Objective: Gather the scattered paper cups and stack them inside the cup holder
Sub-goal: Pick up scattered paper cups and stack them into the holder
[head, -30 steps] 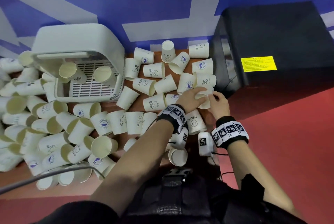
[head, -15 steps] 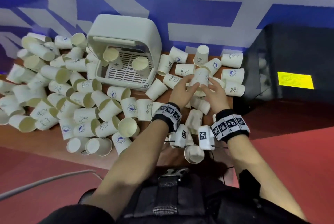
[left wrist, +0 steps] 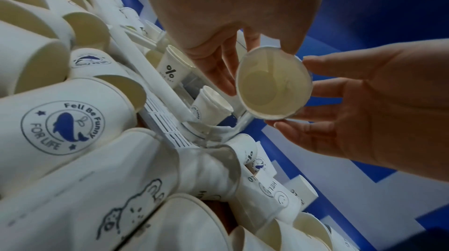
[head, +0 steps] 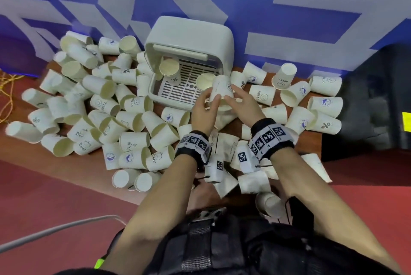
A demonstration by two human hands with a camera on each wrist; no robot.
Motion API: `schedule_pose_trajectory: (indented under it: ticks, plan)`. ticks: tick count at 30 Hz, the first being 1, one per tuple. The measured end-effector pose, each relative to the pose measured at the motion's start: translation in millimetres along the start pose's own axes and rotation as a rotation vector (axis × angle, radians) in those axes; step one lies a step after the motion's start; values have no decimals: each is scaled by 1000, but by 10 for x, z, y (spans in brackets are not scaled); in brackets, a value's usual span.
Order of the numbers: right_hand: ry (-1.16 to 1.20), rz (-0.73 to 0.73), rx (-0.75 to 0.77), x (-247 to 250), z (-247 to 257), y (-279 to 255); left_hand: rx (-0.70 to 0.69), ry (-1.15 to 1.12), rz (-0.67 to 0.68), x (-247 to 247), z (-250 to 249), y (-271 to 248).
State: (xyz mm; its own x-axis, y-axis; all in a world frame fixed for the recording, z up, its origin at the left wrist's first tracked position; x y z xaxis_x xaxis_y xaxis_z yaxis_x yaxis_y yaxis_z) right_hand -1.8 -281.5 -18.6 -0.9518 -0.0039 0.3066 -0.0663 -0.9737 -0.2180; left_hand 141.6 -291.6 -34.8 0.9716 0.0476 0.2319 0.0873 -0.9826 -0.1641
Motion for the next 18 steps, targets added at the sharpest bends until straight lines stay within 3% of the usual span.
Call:
schedule_pose_trajectory:
  ticks: [7,18]
  plan:
    - [-90,62,-7,-345,103,275,76,-8,-78,281,243,299]
    - [-192,-26,-1,-450,56,643,-12,117,-31,291,242,844]
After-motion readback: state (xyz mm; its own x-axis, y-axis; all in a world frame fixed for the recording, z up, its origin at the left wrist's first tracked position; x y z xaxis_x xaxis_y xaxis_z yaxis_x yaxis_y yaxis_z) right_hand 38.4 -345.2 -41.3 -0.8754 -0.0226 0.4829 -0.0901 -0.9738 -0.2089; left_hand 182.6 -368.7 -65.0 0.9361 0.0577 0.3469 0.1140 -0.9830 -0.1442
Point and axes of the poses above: each hand's wrist, its own y-axis towards the middle knuckle, its own x-axis out of the back of the hand, z = x × y, the point moved 9 cm from there along y, towards the middle knuckle, and after that the axes turned 6 degrees about x, right-handed, at the moved point
